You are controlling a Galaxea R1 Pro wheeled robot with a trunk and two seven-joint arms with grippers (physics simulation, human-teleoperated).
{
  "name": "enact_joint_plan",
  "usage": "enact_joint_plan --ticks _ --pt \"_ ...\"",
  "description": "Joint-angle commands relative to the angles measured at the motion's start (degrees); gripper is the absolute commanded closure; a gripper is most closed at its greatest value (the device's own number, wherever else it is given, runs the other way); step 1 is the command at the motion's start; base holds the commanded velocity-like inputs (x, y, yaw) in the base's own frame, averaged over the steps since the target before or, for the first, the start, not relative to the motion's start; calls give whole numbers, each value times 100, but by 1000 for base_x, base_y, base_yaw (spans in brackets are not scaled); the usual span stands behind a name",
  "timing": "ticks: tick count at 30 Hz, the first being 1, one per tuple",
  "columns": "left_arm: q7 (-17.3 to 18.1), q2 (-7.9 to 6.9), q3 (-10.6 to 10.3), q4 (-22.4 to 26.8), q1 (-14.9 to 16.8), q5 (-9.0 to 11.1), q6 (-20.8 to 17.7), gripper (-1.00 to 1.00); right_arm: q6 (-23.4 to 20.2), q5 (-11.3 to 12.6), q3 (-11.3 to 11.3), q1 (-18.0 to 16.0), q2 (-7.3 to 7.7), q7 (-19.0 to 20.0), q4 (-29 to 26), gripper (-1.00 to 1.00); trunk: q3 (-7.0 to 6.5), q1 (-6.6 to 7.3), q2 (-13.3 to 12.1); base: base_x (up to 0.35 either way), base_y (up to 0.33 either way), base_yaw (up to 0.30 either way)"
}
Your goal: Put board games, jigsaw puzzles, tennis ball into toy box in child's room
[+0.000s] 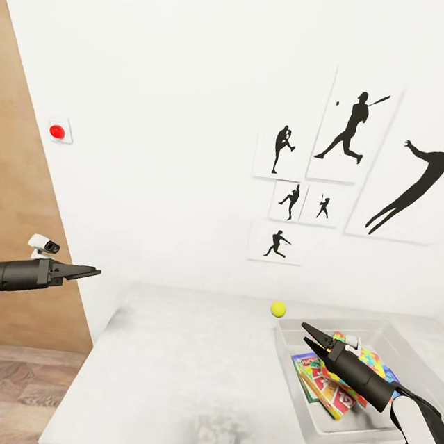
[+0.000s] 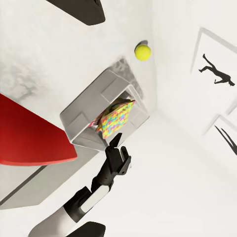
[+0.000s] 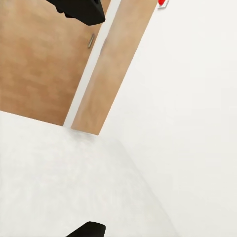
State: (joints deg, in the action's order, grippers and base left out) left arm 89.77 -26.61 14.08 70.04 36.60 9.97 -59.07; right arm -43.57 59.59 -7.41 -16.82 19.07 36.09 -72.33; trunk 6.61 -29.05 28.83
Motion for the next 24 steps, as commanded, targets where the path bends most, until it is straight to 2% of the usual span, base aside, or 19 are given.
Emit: enact_joint_plan --ticks 1,24 --pt "23 -2 -1 0 5 -4 -61 -100 -37 17 -6 -5 0 4 0 -100 11 -3 11 0 0 0" --pt "23 1 -1 0 5 -2 -52 -100 -28 16 -6 -5 0 -6 -55 -100 11 -3 11 15 10 0"
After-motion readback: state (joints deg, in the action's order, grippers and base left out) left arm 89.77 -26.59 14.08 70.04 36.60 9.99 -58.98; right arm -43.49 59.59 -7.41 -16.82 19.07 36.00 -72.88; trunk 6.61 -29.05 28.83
